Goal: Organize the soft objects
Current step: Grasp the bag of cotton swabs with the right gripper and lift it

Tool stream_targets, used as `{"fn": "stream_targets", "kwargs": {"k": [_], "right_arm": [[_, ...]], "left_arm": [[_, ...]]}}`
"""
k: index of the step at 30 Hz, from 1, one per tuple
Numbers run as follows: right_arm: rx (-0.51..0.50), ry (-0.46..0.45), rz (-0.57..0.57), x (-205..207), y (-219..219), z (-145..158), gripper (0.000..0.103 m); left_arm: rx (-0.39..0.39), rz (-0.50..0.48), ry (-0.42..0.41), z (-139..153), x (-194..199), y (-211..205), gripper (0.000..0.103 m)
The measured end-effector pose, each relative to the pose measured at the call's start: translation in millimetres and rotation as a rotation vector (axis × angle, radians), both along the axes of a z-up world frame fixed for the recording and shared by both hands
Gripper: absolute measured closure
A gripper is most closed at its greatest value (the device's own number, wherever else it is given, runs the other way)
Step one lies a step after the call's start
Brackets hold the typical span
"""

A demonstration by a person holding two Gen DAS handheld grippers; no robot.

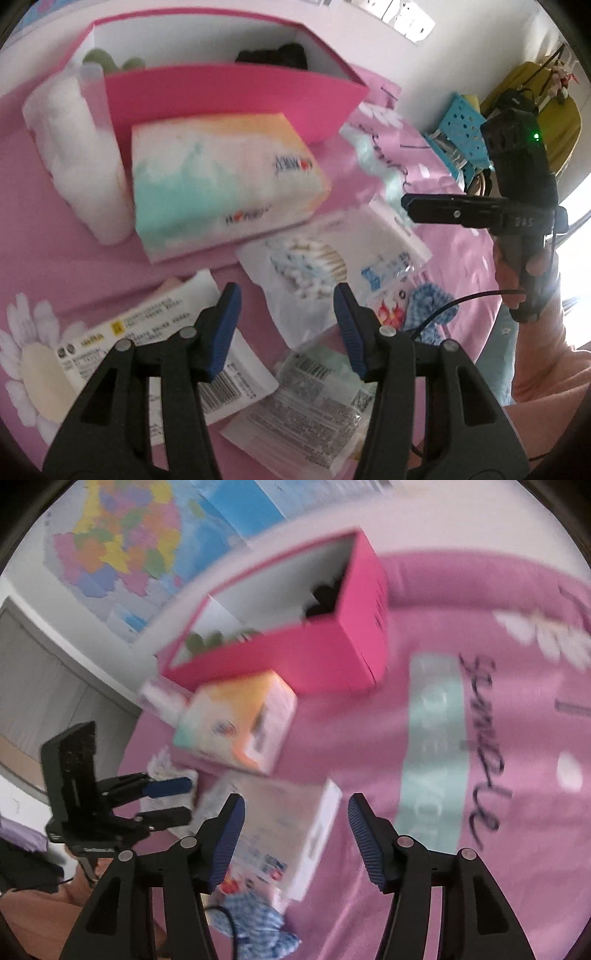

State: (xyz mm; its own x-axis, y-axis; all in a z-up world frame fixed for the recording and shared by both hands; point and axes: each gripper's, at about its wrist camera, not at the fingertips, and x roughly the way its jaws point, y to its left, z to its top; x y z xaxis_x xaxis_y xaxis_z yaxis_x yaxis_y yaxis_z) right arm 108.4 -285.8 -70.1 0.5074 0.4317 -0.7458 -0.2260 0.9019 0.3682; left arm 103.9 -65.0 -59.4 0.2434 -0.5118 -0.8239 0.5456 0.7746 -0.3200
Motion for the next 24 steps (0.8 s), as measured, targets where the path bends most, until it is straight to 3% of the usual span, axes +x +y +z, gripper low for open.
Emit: {"fn": "stream_targets", "kwargs": {"k": [5, 12, 18, 24], "right_arm": [[0.050, 0.061, 0.001, -1, 0, -24, 0.043], [0.108, 0.068, 0.023, 3, 6, -37, 0.044], [0.099, 0.041, 0.019, -3, 5, -41, 0.074], [0.086, -0.015, 0.007, -17, 1, -31, 0.082]], "left_arm": [[-0.002, -0.037, 0.051, -7, -4, -7, 0.047], [-0.022, -0.041, 0.122, -16, 3, -18, 0.043], [-0.032, -0.031, 0.120, -14, 6, -21, 0.043], [-0.035, -0.048, 0.084, -8, 0, -22, 0.056]]}}
